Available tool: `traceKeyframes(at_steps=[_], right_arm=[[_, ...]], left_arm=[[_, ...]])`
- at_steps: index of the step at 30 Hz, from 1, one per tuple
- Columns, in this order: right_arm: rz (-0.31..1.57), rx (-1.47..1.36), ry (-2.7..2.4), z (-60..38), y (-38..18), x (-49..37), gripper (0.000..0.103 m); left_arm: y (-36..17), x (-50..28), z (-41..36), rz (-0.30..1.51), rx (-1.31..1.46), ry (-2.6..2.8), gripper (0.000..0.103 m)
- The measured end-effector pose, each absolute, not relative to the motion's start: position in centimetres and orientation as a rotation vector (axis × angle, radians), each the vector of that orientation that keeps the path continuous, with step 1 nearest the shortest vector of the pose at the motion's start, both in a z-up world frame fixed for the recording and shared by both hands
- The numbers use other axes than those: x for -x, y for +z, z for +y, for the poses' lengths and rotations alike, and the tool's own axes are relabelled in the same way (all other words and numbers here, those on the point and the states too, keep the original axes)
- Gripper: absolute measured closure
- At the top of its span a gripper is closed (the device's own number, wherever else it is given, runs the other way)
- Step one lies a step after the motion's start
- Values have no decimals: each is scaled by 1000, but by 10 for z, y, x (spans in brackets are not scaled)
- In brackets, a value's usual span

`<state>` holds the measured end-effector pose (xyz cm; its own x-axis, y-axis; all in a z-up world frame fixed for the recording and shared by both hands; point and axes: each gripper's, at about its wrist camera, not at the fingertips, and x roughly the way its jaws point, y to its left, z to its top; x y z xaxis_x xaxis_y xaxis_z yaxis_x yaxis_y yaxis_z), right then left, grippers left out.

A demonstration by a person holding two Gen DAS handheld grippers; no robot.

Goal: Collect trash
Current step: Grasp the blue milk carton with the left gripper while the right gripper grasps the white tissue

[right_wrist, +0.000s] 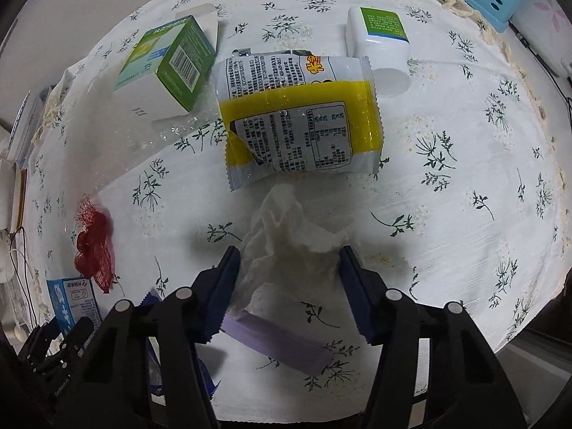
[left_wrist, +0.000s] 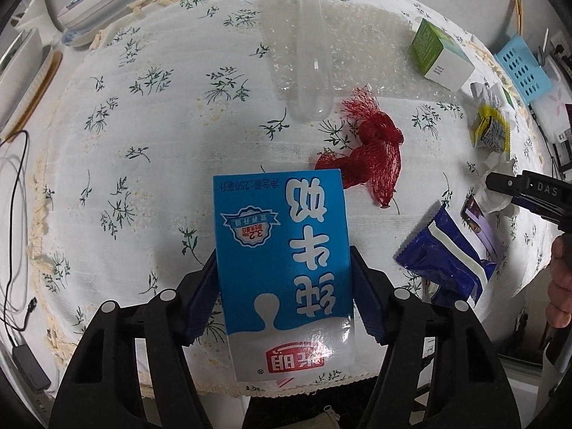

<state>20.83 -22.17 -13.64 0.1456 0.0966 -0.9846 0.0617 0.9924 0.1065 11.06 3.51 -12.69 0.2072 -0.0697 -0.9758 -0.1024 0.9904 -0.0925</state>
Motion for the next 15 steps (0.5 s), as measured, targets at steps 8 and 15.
traceKeyframes(at_steps=[8, 15], right_arm=[[1422, -122, -46, -223, -138, -211, 76], [1407, -149, -42, -235, -133, -204, 90]], left_arm=[[-126, -109, 35, 1363, 156, 3, 39], [-119, -103, 41, 1350, 160, -22, 39]])
